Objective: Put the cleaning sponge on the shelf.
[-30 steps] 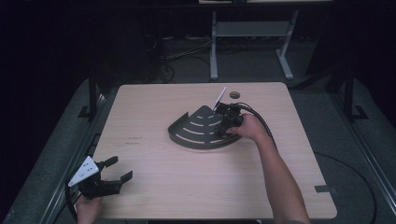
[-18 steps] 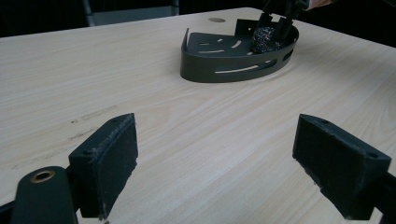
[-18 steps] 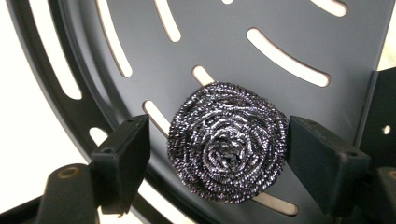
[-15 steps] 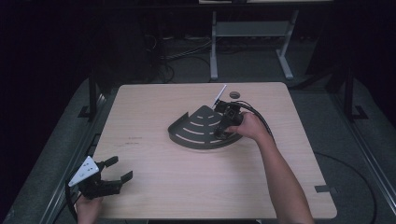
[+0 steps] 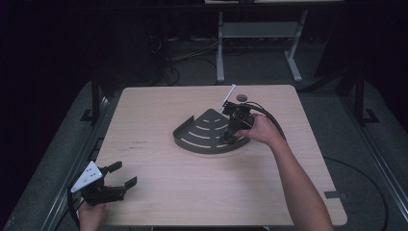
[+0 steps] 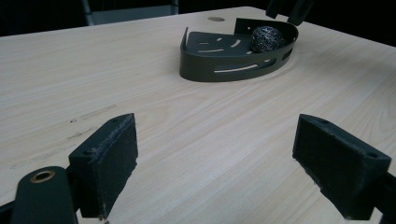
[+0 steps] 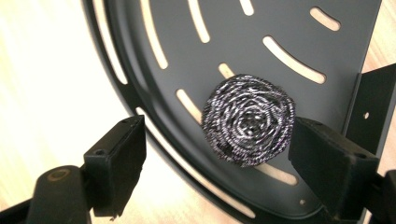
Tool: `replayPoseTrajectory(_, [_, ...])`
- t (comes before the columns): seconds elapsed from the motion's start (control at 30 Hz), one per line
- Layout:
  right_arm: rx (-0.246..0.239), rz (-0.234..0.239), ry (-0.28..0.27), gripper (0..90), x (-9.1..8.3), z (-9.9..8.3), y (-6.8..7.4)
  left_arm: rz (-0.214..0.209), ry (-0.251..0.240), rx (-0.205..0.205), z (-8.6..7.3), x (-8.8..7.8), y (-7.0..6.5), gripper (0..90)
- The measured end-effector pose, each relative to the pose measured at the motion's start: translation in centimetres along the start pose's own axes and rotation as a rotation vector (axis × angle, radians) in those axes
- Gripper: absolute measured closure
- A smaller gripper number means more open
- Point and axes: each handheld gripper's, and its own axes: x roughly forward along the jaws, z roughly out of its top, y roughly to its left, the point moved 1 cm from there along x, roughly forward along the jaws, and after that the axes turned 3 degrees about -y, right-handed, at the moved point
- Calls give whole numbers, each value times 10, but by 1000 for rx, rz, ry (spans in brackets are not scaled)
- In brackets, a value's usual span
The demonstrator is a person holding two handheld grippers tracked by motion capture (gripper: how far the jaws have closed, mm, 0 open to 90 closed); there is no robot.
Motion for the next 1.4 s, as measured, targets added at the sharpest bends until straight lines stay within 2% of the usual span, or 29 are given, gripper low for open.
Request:
replayPoseTrajectory(0.3, [-37,-2,10,184,-9,-11,16,5,-3,-10,-2,-4,1,133])
replayPoseTrajectory(0.6, [-33,7,4,174,-13,-28,21,9,10,-4,-2,-3,0,133])
replayPoseTrajectory(0.8, [-17,10,-18,172,-21,-39,24,14,5,-3,-2,-4,0,133])
replayPoseTrajectory(0.9, [-22,17,-19,172,-23,-42,27,14,7,-8,-3,-3,0,133])
replayPoseTrajectory(1.0, [-29,-4,-26,171,-26,-45,30,15,9,-10,-3,-3,0,133])
replayPoseTrajectory(1.17, [-35,6,-34,155,-27,-51,34,11,10,-7,-3,-3,-1,133])
replayPoseTrajectory(1.37, [-28,14,-30,155,-24,-58,37,13,5,-6,-2,-3,0,133])
replayPoseTrajectory(1.4, [-27,16,-14,155,-24,-59,38,14,6,-5,-2,-3,0,133])
